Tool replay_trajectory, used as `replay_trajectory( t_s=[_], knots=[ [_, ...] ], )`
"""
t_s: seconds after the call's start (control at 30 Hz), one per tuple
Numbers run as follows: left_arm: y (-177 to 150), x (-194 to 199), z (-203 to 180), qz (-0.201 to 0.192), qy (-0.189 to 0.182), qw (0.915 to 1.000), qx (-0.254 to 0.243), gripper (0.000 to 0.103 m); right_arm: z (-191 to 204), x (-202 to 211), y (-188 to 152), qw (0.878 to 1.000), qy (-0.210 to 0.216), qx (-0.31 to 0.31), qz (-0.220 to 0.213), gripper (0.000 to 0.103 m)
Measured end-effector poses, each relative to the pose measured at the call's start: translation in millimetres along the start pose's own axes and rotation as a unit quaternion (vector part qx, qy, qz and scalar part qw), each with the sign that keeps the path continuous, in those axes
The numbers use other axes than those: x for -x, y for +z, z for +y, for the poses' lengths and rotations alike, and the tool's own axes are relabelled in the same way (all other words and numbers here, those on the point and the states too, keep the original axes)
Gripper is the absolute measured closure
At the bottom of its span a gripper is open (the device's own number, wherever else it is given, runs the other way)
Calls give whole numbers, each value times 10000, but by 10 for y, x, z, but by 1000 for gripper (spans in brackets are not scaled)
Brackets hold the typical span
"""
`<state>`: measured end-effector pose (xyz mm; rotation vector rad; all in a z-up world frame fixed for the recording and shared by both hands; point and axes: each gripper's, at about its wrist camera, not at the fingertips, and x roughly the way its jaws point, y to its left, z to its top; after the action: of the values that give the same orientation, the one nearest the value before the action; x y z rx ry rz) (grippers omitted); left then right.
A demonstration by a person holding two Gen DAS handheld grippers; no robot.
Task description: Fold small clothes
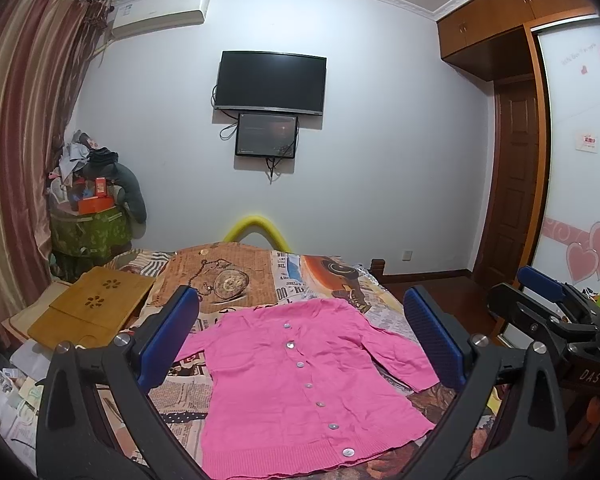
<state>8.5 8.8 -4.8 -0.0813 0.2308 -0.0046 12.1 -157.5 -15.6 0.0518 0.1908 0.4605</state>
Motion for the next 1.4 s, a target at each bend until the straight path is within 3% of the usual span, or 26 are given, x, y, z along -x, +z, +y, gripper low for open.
replay_trajectory(
  t_s=[1.4],
  knots=[
    [-46,30,88,0,111,9999,14,0,13,-27,-6,10000,22,-53,31,0]
  ],
)
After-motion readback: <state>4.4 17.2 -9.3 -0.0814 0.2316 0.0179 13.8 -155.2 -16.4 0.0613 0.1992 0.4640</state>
